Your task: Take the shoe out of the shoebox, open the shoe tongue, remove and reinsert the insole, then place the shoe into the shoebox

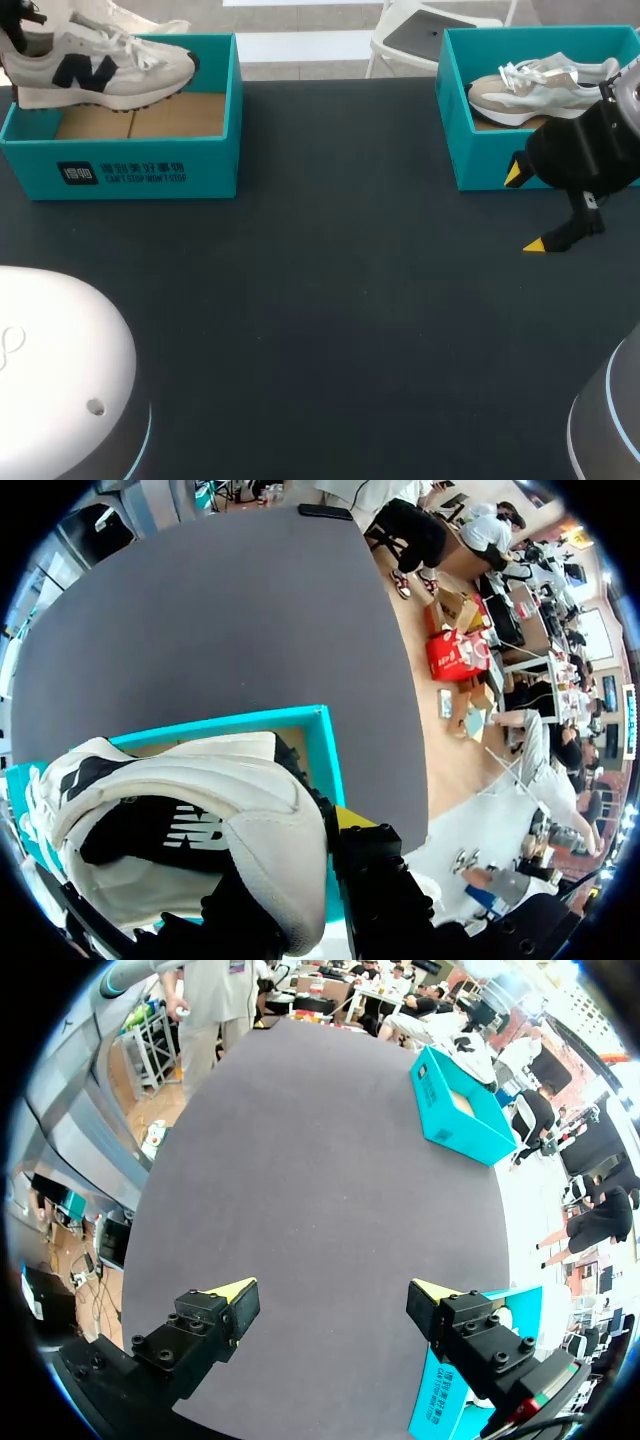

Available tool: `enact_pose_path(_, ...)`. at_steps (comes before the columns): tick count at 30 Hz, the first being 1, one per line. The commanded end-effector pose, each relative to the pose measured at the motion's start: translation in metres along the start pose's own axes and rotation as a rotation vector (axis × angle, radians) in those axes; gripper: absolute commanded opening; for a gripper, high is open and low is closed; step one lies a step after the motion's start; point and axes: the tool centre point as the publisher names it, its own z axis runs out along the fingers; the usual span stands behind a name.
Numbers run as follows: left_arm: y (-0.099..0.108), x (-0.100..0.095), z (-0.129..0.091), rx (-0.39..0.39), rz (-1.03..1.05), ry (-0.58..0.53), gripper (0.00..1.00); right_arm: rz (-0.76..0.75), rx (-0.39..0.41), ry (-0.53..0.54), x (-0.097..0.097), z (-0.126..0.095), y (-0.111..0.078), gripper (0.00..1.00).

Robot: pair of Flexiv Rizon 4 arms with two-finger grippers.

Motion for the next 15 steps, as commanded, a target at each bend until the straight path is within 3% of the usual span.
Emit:
enact_pose_path(1,0.02,-0.003,0.013,0.016,-0.009,-0.004,0.0,0.001,0.003,0.003,-0.002,0.001,0.001,1.0)
enact_pose_path(15,0.044,-0.007,0.047,0.024,0.019,0.013,0.0,0.001,0.003,0.003,-0.002,0.001,0.001,1.0)
